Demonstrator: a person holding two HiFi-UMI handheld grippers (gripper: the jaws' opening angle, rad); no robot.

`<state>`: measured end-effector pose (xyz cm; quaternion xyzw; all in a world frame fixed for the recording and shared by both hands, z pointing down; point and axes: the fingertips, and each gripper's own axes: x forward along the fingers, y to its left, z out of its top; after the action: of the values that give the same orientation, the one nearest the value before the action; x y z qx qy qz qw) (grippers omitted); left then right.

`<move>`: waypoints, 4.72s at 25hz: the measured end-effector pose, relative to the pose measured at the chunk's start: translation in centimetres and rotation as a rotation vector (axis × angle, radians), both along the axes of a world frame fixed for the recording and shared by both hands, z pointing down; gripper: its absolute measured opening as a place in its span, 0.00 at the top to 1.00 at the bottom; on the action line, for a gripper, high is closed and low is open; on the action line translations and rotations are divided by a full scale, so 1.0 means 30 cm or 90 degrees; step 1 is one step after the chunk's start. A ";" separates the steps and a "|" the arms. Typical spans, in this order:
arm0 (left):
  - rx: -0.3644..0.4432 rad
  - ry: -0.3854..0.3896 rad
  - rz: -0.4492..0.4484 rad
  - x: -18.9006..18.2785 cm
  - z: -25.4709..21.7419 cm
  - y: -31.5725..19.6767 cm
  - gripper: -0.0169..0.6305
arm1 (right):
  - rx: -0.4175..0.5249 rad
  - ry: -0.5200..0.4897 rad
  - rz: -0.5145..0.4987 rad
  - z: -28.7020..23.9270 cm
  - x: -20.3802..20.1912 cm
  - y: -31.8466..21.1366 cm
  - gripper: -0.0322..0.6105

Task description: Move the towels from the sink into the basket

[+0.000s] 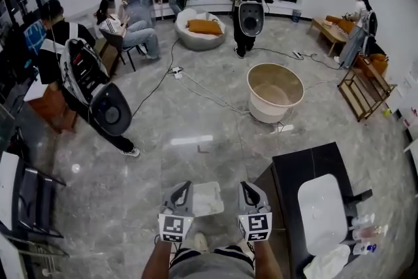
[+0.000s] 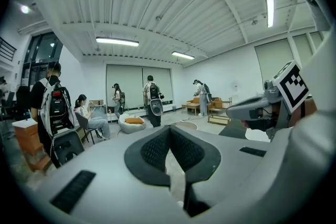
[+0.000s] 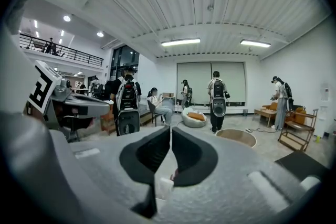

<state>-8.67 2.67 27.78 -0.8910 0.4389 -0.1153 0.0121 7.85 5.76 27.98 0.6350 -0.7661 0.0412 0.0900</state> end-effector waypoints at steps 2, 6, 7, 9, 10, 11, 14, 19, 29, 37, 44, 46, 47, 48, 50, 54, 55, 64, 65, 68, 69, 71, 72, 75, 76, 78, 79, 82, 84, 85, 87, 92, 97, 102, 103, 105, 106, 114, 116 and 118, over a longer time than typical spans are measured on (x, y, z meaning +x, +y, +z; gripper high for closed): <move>-0.003 -0.001 0.001 0.006 0.004 0.002 0.96 | 0.004 0.001 0.002 -0.007 0.003 0.000 0.93; -0.003 -0.006 0.009 0.023 -0.004 0.007 0.96 | 0.003 -0.001 0.007 -0.021 0.012 0.004 0.93; -0.003 -0.004 0.013 0.029 -0.008 0.010 0.96 | 0.002 -0.001 0.009 -0.022 0.015 0.006 0.93; -0.004 -0.001 0.019 0.044 -0.012 0.017 0.96 | 0.002 -0.003 0.013 -0.024 0.023 0.016 0.93; -0.005 -0.001 0.024 0.051 -0.012 0.022 0.96 | 0.002 -0.003 0.016 -0.025 0.027 0.024 0.93; -0.006 -0.001 0.029 0.058 -0.010 0.027 0.96 | 0.002 -0.004 0.021 -0.024 0.030 0.033 0.93; -0.003 0.000 0.052 0.074 -0.004 0.041 0.96 | 0.005 -0.002 0.040 -0.018 0.034 0.064 0.93; 0.004 0.000 0.115 0.273 -0.016 0.073 0.96 | 0.010 -0.005 0.102 -0.022 0.222 0.144 0.93; -0.005 0.014 0.300 0.738 0.007 0.216 0.96 | 0.007 0.001 0.287 -0.003 0.618 0.410 0.93; -0.015 0.017 0.469 1.137 0.020 0.433 0.96 | -0.002 0.010 0.458 0.008 0.926 0.719 0.93; -0.030 0.017 0.599 1.395 0.047 0.653 0.96 | -0.022 0.009 0.593 0.039 1.096 1.007 0.93; -0.036 0.015 0.634 1.454 0.062 0.722 0.96 | -0.030 0.006 0.628 0.057 1.131 1.090 0.93; -0.038 0.013 0.649 1.481 0.070 0.755 0.96 | -0.035 0.004 0.644 0.065 1.146 1.128 0.93; -0.041 0.011 0.665 1.508 0.077 0.785 0.96 | -0.038 0.004 0.660 0.070 1.161 1.163 0.93; -0.045 0.006 0.695 1.558 0.091 0.844 0.96 | -0.041 0.005 0.690 0.075 1.190 1.231 0.93; -0.057 -0.004 0.749 1.650 0.140 0.969 0.96 | -0.053 0.000 0.745 0.119 1.240 1.371 0.93; -0.059 -0.007 0.762 1.669 0.152 0.999 0.96 | -0.057 -0.001 0.759 0.131 1.249 1.406 0.93; -0.082 -0.037 0.876 1.778 0.261 1.259 0.96 | -0.083 -0.024 0.878 0.236 1.269 1.691 0.93; -0.085 -0.040 0.887 1.785 0.274 1.283 0.96 | -0.086 -0.028 0.890 0.249 1.269 1.717 0.93; -0.090 -0.052 0.913 1.797 0.305 1.344 0.96 | -0.097 -0.053 0.917 0.299 1.265 1.779 0.76; -0.092 -0.055 0.919 1.799 0.313 1.358 0.96 | -0.105 -0.064 0.920 0.321 1.264 1.793 0.66; -0.094 -0.063 0.926 1.802 0.328 1.374 0.96 | -0.123 -0.085 0.917 0.366 1.264 1.804 0.48; -0.095 -0.067 0.927 1.804 0.336 1.378 0.96 | -0.133 -0.094 0.913 0.389 1.264 1.806 0.39; -0.099 -0.082 0.927 1.809 0.367 1.382 0.96 | -0.154 -0.100 0.917 0.446 1.269 1.817 0.23; -0.101 -0.086 0.927 1.812 0.380 1.383 0.96 | -0.160 -0.104 0.922 0.463 1.271 1.822 0.18; -0.108 -0.094 0.926 1.819 0.404 1.385 0.96 | -0.173 -0.121 0.929 0.510 1.275 1.838 0.12; -0.112 -0.097 0.924 1.824 0.417 1.387 0.96 | -0.180 -0.130 0.932 0.534 1.279 1.847 0.10; -0.121 -0.110 0.924 1.836 0.460 1.404 0.96 | -0.209 -0.157 0.939 0.615 1.288 1.882 0.06; -0.126 -0.116 0.926 1.846 0.488 1.418 0.96 | -0.228 -0.176 0.941 0.669 1.297 1.904 0.05; -0.127 -0.119 0.928 1.852 0.501 1.424 0.96 | -0.235 -0.183 0.941 0.692 1.303 1.912 0.05; -0.131 -0.123 0.933 1.867 0.528 1.435 0.96 | -0.242 -0.199 0.940 0.732 1.318 1.918 0.05; -0.140 -0.136 0.938 1.900 0.588 1.454 0.96 | -0.249 -0.221 0.930 0.799 1.350 1.911 0.04; -0.148 -0.149 0.938 1.920 0.636 1.455 0.96 | -0.275 -0.228 0.890 0.851 1.376 1.882 0.05; -0.157 -0.160 0.933 1.915 0.669 1.444 0.96 | -0.278 -0.218 0.887 0.872 1.378 1.878 0.06; -0.157 -0.160 0.932 1.917 0.670 1.441 0.96 | -0.283 -0.215 0.886 0.879 1.374 1.880 0.09; -0.157 -0.159 0.930 1.921 0.667 1.435 0.96 | -0.295 -0.213 0.880 0.883 1.374 1.880 0.15; -0.157 -0.158 0.929 1.922 0.665 1.431 0.96 | -0.301 -0.215 0.876 0.879 1.376 1.875 0.21; -0.158 -0.155 0.922 1.921 0.670 1.409 0.96 | -0.307 -0.204 0.887 0.857 1.401 1.880 0.60; -0.158 -0.155 0.922 1.918 0.670 1.408 0.96 | -0.300 -0.196 0.886 0.848 1.406 1.879 0.62; -0.158 -0.152 0.921 1.915 0.668 1.407 0.96 | -0.299 -0.188 0.890 0.850 1.404 1.887 0.64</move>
<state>48.76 44.89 47.81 -0.9337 -0.2780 -0.2234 0.0319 49.96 62.38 53.47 0.9256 -0.1594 0.3355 0.0724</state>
